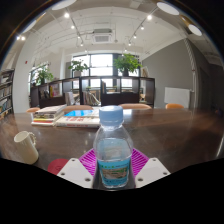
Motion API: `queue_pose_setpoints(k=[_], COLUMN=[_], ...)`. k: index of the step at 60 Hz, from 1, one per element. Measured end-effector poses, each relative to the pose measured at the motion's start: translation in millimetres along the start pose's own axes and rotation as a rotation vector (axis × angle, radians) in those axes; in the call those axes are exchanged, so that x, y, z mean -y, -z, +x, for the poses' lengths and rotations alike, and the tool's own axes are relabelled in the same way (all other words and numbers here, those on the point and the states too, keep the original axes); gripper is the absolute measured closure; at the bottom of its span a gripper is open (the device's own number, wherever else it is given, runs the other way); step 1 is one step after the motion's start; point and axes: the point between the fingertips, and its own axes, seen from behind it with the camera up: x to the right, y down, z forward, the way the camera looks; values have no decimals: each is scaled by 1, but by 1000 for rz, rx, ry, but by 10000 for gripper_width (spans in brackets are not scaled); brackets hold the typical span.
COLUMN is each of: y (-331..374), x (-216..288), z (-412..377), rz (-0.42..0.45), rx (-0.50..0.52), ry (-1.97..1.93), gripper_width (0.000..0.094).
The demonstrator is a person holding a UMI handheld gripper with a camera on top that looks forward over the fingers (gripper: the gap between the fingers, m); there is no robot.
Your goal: Pour water
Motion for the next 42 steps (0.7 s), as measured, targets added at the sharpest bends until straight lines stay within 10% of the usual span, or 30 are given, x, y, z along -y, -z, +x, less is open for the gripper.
queue_pose_setpoints(k=[10,42], y=[-1,19], x=[-1,75], z=[0,-85], rz=[-8,-11], rx=[-7,-70], ry=[3,778], gripper_width=[641,643])
